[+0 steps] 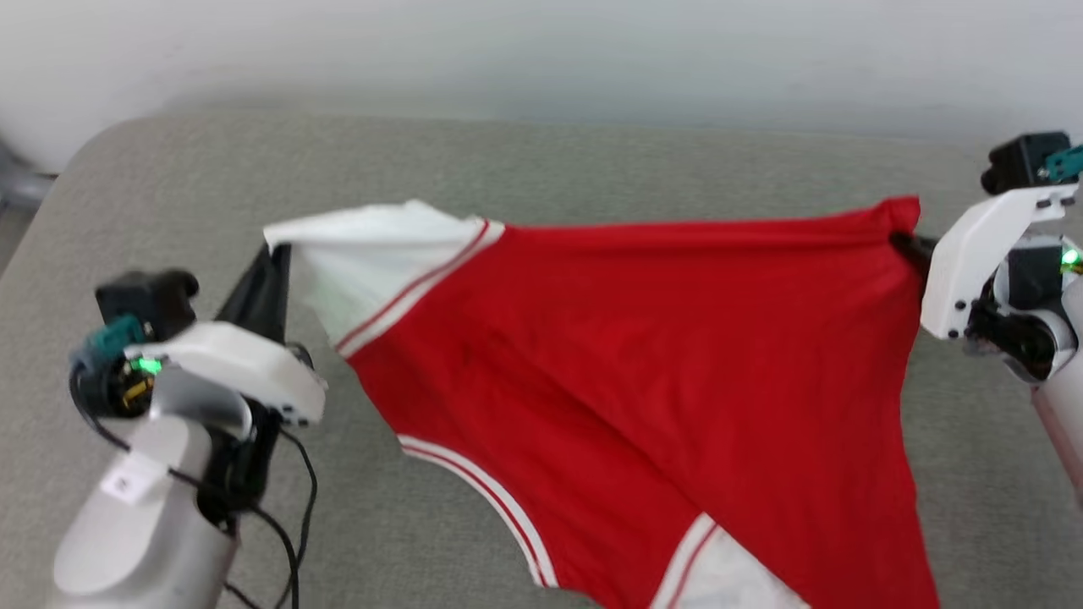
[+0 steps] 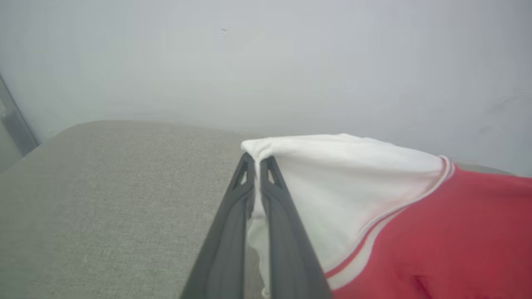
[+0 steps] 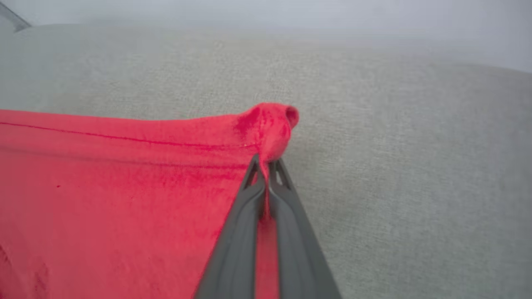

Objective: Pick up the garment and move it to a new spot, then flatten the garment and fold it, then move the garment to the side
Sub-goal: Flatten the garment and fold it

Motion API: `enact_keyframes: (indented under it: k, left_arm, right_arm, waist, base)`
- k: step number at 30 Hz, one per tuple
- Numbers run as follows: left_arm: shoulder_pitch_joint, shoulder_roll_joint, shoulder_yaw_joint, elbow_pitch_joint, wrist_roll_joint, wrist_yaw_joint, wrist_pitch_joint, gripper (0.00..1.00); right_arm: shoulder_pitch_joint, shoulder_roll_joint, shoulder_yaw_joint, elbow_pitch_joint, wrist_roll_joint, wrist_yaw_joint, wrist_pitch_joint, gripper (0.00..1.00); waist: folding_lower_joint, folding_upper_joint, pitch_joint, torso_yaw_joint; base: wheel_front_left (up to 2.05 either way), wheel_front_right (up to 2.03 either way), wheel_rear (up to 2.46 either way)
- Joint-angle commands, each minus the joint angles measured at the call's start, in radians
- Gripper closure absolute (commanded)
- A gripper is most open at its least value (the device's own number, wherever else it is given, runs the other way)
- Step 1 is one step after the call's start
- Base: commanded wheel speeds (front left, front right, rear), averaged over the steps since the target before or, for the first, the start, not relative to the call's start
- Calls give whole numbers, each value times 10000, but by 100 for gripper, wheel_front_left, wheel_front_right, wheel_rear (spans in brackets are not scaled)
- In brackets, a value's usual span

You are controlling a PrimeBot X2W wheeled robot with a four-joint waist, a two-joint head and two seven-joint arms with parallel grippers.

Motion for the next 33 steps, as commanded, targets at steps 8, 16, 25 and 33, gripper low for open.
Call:
enact_keyframes:
  k: [8,16,25,33]
  left_arm:
    - [-2708,236,-9,1291,209,-351,522,100]
    - [-5718,326,-89,2898,656,-500,682,100]
    - [-9348,291,-245,4233,1218,-689,657,100]
    - [-11824,664,-377,5069,1729,-750,636,100]
  right_arm:
    - [-1520,571,-545,680,-708,-18,-1525,100]
    - [-3601,887,-1178,1249,-1290,-18,-2466,100]
    - [-6057,643,-1595,1422,-1640,-19,-2691,100]
    - [-7963,718,-1937,1794,-1903,-21,-2867,100]
  waist:
    - [0,0,-614,-1254]
    - [0,0,-318,-1665]
    - [0,0,1080,-1540]
    - [0,0,2679,-1505]
  base:
    - [0,0,0]
    - [0,0,0]
    - [0,0,0]
    - [0,0,0]
